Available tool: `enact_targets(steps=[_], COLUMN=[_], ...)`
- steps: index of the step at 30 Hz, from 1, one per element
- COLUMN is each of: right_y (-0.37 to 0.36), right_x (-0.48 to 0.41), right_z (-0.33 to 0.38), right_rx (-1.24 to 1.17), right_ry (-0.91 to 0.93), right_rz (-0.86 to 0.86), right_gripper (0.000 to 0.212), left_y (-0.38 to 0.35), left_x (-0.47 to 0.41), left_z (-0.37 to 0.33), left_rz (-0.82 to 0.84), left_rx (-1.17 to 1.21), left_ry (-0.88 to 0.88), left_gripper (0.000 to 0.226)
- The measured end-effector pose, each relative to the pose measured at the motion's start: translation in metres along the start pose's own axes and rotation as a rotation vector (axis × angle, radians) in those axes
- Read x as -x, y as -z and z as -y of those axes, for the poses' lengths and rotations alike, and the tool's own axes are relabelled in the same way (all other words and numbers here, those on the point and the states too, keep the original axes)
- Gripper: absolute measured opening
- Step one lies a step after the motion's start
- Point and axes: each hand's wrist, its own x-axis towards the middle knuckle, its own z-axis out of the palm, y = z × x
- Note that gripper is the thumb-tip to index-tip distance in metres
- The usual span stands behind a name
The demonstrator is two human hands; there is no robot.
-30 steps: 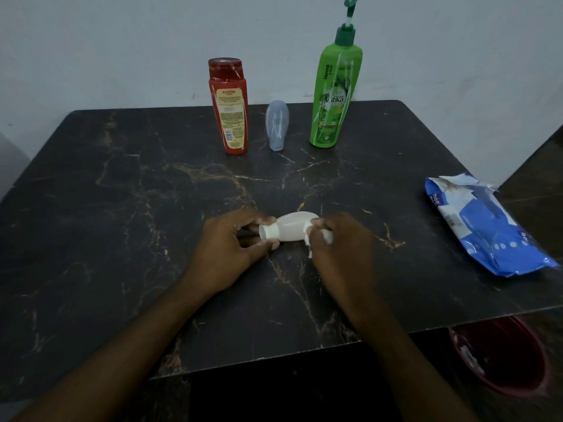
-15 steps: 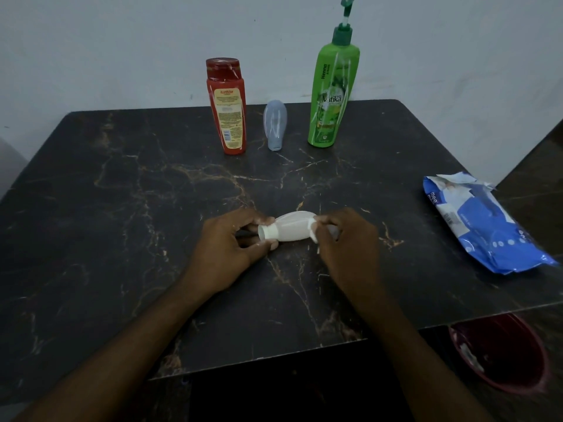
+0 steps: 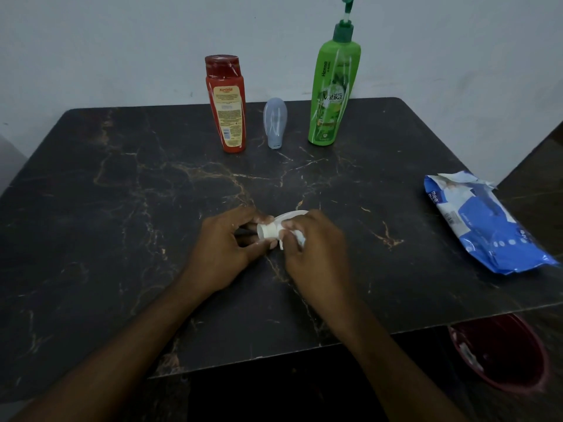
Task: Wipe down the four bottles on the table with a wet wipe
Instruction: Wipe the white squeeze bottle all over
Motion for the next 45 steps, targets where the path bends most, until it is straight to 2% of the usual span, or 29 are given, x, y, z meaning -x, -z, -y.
enact_targets(steps=[10,15,22,31,35,40,45], right_y=[0.03,0.023,0.007,0.027,0.012,0.003,0.022], right_x=[-0.03,-0.019,-0.008,-0.028,-0.016,-0.007,-0.023], right_z=[-0.05,-0.03,-0.002,-0.038,-0.014,-0.001,-0.029], right_rx=[0.035,0.02,-0.04,0.068,0.056,0.004,0.072], right_ry=[-0.193,-0.148,0.007,-0.172,-0.147,-0.01,-0.082], right_rz=[-0.04,-0.066,0.053,-0.029,-0.005,0.064,-0.011], right_gripper=[0.014,0.012,0.017,0.016,0.021,0.022,0.023], left_y=[0.001,0.001,0.0,-0.001,0.0,-0.001,0.0], left_x=[0.001,0.0,0.0,0.001,0.002,0.002,0.002], left_z=[0.001,0.002,0.004,0.002,0.001,-0.002,0.002], left_rz=[0.021,0.015,0.004,0.017,0.014,0.013,0.012], left_rx=[-0.038,-0.08,-0.098,-0.107,-0.112,-0.11,-0.151], left_ry=[-0.021,-0.047,-0.073,-0.057,-0.049,-0.067,-0.099], left_gripper=[0.032,0.032,0.031,0.033,0.032,0.032,0.034])
